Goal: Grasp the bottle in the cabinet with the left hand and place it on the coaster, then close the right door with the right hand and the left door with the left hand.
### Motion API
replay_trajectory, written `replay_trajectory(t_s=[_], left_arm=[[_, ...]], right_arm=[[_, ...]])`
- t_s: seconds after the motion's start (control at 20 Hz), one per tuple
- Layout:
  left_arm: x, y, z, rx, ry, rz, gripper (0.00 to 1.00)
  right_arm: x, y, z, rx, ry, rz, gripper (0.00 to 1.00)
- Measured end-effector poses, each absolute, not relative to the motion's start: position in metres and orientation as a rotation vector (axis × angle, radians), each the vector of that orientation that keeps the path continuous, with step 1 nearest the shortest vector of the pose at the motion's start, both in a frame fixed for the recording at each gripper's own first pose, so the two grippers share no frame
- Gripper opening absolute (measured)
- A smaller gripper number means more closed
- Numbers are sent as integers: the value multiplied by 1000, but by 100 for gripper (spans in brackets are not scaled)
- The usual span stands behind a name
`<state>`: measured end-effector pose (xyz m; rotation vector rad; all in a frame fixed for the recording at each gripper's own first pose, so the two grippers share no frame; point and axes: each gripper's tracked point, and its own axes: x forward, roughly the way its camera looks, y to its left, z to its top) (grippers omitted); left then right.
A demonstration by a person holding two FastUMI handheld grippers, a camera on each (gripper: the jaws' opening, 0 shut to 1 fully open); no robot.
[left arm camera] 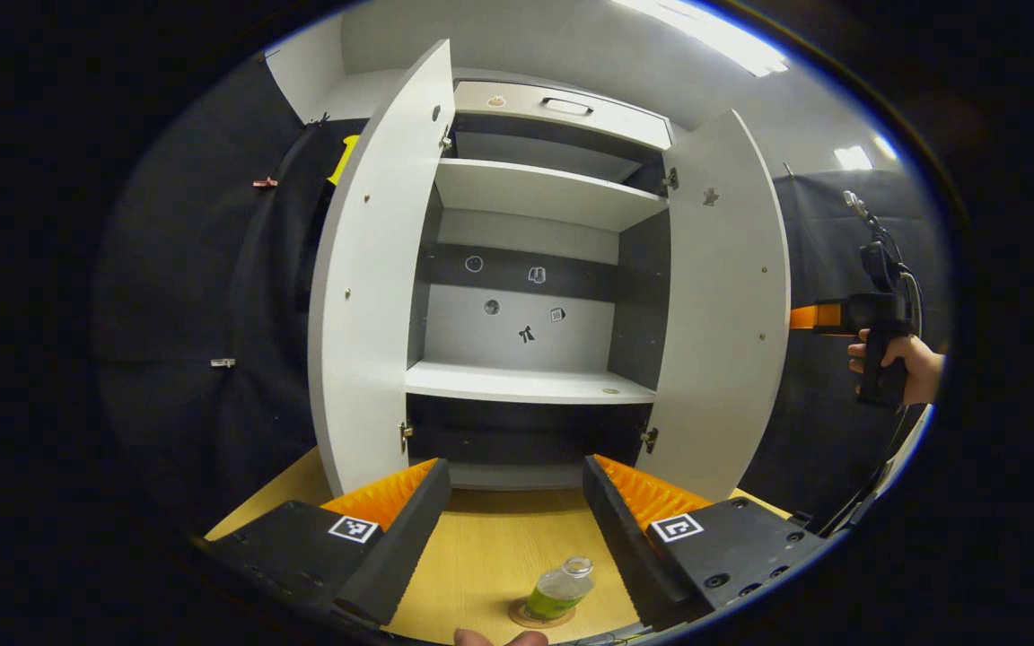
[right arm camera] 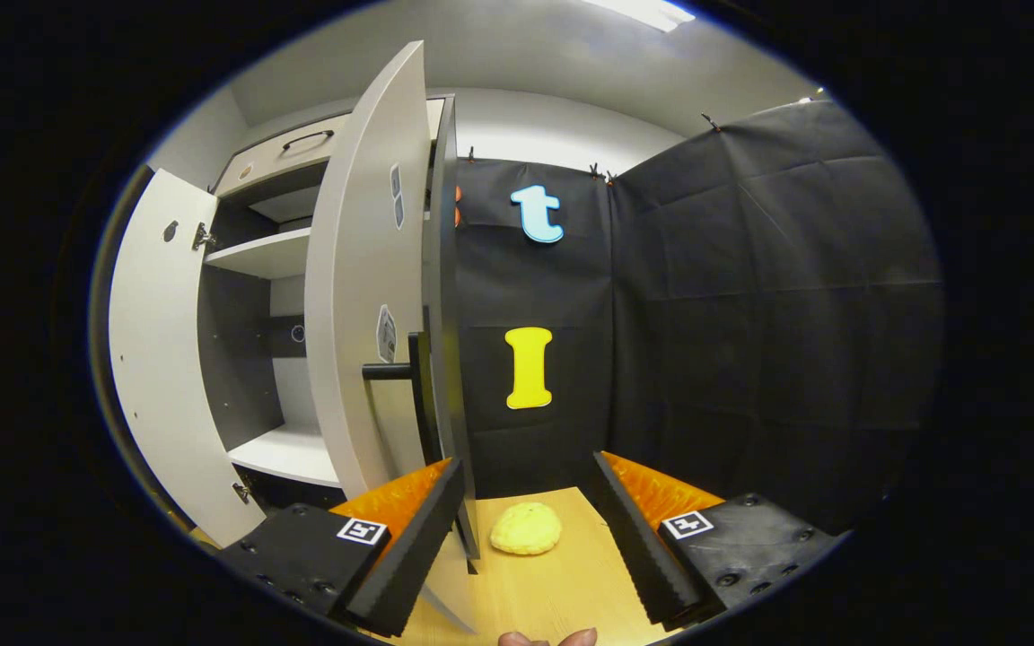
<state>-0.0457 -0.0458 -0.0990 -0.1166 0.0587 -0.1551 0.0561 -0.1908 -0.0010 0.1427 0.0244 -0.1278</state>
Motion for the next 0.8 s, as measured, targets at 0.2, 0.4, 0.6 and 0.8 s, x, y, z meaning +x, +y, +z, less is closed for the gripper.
replay_trajectory(t_s=[0.2,0.4,0.6,0.8], left_arm=[[-50,-32,-98,-104,56,-150,95],[-46,-17,-94,-112,46,-151,95],[-46,0,-91,-96,37,-144,95],[-48,18,-91,-86,43,-130,94]], right_arm=[[58,-162,-1,186,29,-94,97],[56,-111,0,191,27,-4,97],[66,-62,0,197,38,62,97],[84,-16,-5,175,56,111,97]])
